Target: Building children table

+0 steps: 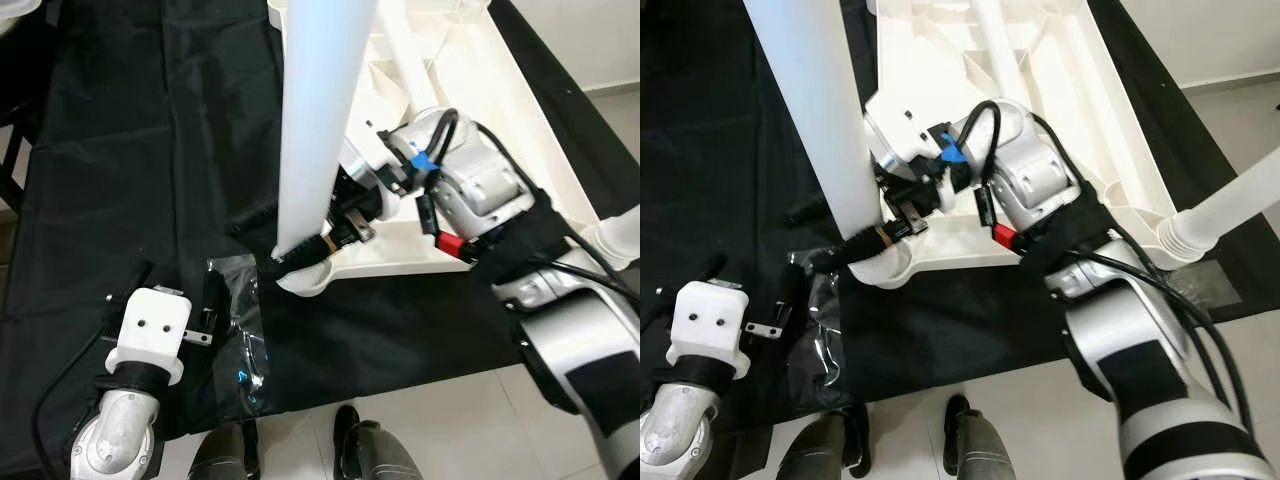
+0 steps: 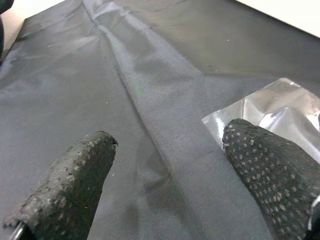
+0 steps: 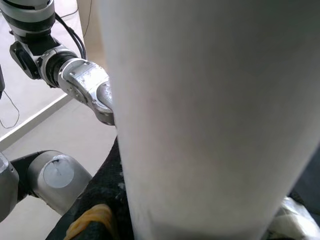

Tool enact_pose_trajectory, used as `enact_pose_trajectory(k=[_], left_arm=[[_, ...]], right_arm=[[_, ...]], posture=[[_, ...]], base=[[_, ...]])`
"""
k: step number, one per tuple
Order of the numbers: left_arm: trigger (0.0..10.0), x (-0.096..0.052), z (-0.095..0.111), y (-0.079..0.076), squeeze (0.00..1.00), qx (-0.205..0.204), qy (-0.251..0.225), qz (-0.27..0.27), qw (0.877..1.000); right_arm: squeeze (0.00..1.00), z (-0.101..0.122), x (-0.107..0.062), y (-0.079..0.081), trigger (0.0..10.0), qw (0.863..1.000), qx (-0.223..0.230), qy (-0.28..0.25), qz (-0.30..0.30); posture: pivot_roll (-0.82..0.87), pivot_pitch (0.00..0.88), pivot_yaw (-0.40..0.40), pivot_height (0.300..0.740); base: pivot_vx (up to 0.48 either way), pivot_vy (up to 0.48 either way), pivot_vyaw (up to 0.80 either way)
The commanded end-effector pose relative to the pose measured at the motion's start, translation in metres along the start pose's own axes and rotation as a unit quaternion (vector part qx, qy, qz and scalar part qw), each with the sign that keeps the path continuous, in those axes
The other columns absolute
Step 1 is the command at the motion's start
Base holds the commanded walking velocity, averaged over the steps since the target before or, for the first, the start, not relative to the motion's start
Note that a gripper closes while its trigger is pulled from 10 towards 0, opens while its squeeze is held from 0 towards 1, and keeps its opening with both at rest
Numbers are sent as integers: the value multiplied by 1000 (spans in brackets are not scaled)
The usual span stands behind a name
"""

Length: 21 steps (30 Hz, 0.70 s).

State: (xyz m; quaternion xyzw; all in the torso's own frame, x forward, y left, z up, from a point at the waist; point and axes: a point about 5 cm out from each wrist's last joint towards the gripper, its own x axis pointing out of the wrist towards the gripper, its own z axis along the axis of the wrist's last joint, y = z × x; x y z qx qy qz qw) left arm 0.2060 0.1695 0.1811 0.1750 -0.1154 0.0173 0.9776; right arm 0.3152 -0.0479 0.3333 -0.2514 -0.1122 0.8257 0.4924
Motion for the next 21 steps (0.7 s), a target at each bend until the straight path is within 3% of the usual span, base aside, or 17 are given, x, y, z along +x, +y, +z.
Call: enact_pose_trajectory(k=[1, 10, 21], left_arm=[[10000, -4, -5, -3, 0, 7, 13, -7, 1000], [10000, -5, -3, -3, 0, 4, 11, -3, 1000], [10000, -5, -1, -4, 0, -4, 5, -5, 1000]], right_arm=[[0, -2, 2, 1, 10000, 1000, -1, 8, 17], [0, -7, -10, 1, 10000, 1000, 15, 18, 4], [0, -11, -12, 4, 10000, 999, 23, 24, 7]], posture=[[40, 407, -73, 740], [40, 417, -76, 740], [32, 420, -78, 740]], base=[[0, 0, 0], [0, 0, 0], [0, 0, 0]])
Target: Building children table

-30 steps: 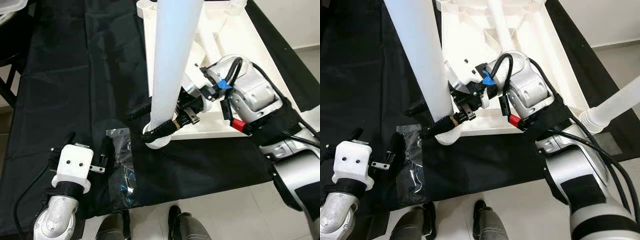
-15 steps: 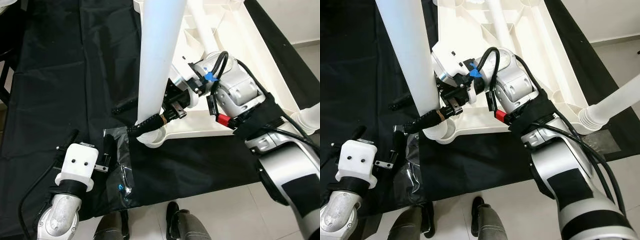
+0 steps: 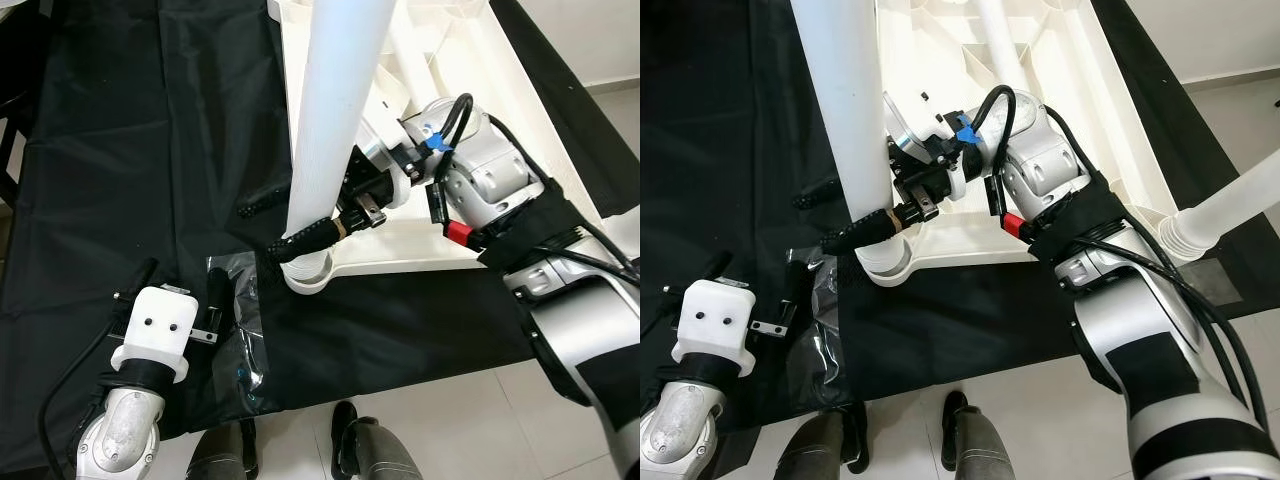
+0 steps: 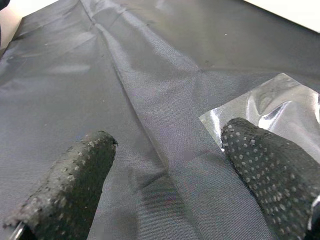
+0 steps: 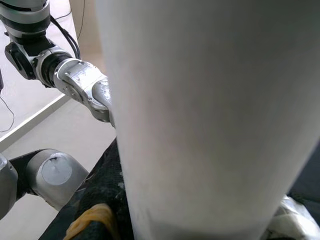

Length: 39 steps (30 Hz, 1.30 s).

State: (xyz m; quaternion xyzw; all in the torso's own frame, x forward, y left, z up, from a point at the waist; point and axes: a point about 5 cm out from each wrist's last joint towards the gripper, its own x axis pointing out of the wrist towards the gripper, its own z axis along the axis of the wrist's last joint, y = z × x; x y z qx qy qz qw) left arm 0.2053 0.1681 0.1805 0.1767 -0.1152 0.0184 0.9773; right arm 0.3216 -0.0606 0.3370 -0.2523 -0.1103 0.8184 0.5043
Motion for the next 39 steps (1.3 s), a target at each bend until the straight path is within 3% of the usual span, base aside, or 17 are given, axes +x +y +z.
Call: enact_pose_trajectory(k=[1, 17, 39], left_arm=[[10000, -4, -1, -2, 0, -6, 5, -6, 1000], [10000, -8, 1, -5, 0, -27, 2, -20, 999], [10000, -7, 1, -5, 0, -26, -1, -20, 999]], right_arm=[[0, -10, 3, 4, 10000, 999, 19, 19, 20], [0, -12, 10, 10, 10000, 998, 23, 18, 50], [0, -8, 2, 11, 10000, 998, 21, 39, 53]], posture=[[32, 420, -78, 740], [34, 416, -81, 740], [23, 423, -92, 740]], base=[[0, 0, 0], [0, 0, 0], [0, 0, 0]])
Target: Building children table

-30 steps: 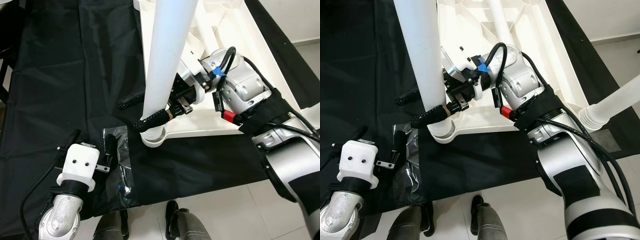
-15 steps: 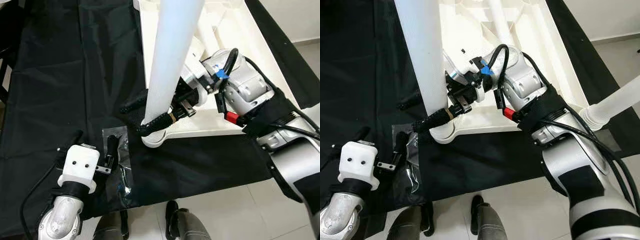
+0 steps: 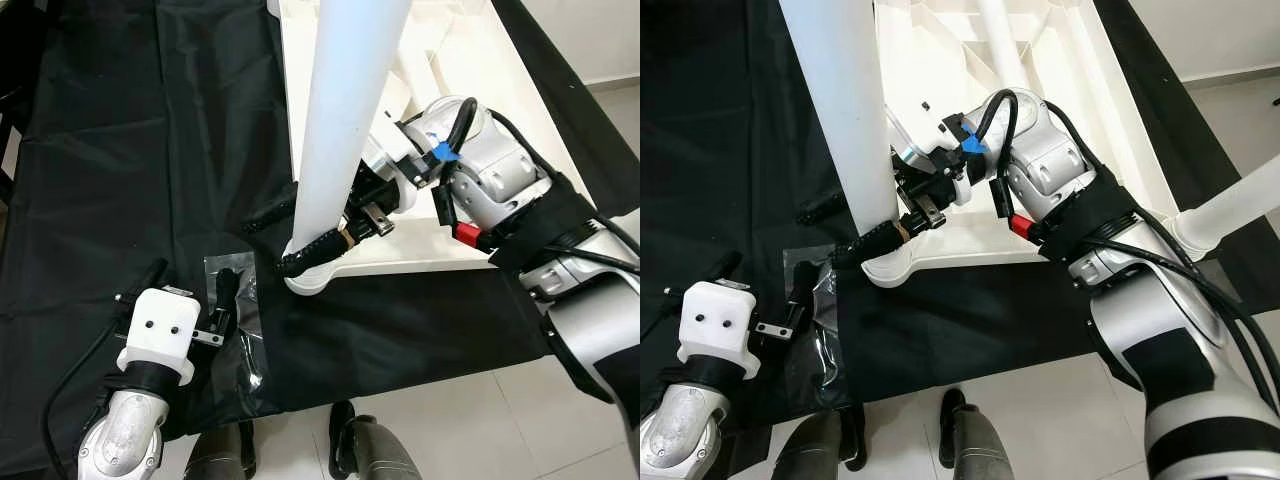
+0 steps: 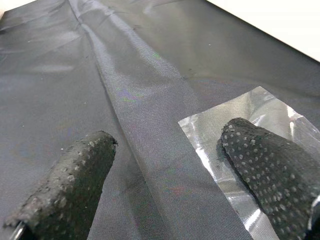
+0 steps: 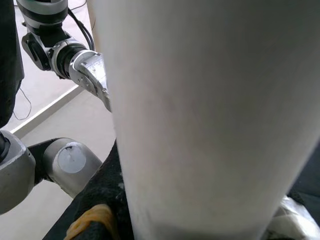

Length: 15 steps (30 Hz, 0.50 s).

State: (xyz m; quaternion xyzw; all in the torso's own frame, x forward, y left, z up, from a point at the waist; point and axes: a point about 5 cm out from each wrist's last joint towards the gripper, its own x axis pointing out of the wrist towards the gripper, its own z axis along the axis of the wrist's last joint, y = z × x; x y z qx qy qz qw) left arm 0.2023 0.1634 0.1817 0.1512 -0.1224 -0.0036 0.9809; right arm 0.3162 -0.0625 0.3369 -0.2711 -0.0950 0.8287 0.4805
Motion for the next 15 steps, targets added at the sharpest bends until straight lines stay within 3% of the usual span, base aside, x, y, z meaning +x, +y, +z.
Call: enact_pose_trajectory(k=[1, 15], left_arm=[[10000, -4, -3, -1, 0, 2, 9, -2, 1000], [10000, -4, -3, -2, 0, 3, 8, -3, 1000]], right_arm=[[0, -11, 3, 5, 10000, 999, 23, 20, 23], [0, -18, 5, 2, 10000, 999, 29, 23, 9]], posture=[[23, 423, -92, 740], [19, 422, -93, 740]], base=[[0, 0, 0], [0, 0, 0]])
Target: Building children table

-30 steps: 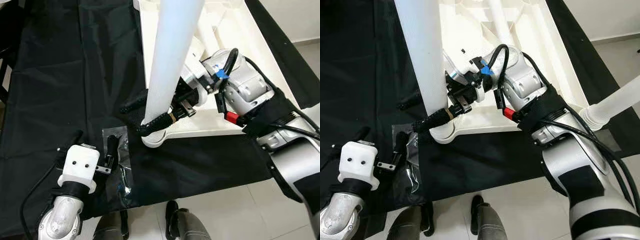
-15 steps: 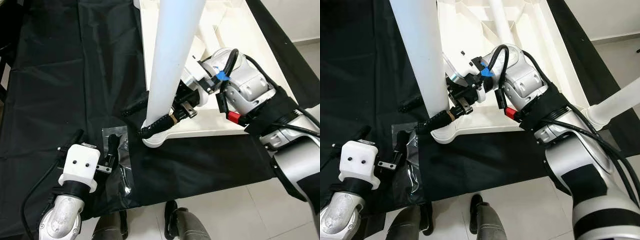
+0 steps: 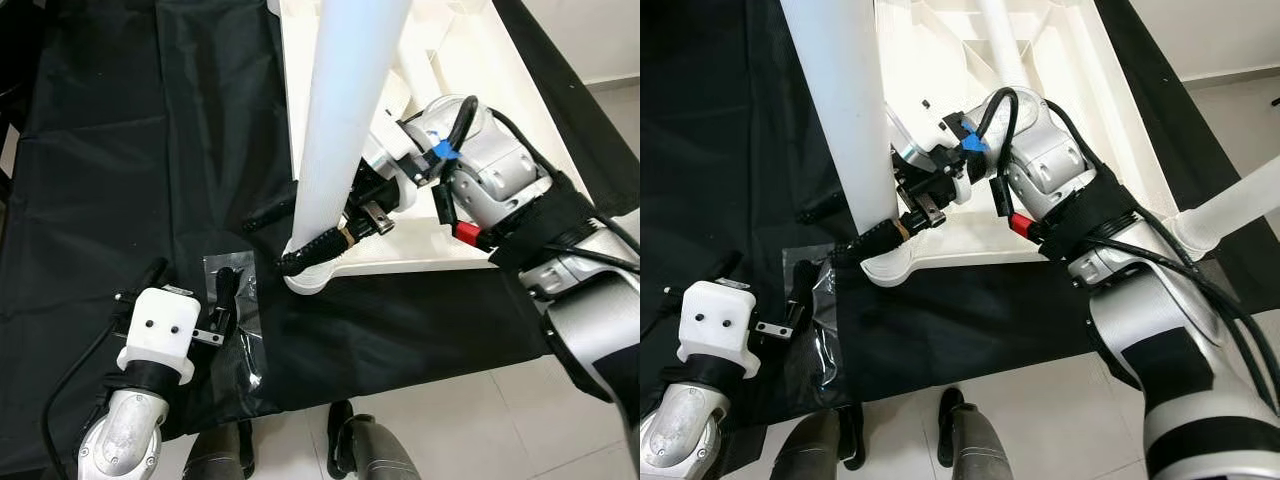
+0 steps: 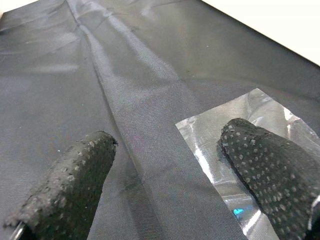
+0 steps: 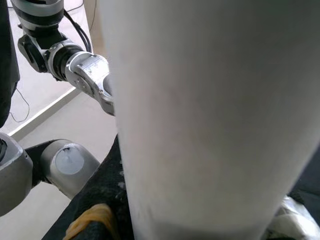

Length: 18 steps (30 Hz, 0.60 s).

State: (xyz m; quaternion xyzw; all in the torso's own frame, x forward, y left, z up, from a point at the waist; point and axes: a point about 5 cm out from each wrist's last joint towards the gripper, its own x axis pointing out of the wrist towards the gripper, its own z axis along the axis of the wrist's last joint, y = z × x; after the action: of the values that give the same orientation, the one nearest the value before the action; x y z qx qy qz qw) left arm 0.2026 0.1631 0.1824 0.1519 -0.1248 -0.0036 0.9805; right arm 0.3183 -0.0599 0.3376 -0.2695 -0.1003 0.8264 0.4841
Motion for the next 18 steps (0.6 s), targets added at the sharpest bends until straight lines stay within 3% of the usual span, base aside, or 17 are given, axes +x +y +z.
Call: enact_pose_trajectory(k=[1, 18], left_arm=[[10000, -4, -4, -2, 0, 2, 11, -3, 1000], [10000, -3, -6, -2, 0, 4, 12, -2, 1000]], right_arm=[[0, -18, 4, 5, 10000, 999, 32, 26, 15], [0, -32, 4, 3, 10000, 990, 66, 74, -100]], posture=[[19, 422, -93, 740], [8, 416, -90, 740]], base=[[0, 0, 0], [0, 0, 0]])
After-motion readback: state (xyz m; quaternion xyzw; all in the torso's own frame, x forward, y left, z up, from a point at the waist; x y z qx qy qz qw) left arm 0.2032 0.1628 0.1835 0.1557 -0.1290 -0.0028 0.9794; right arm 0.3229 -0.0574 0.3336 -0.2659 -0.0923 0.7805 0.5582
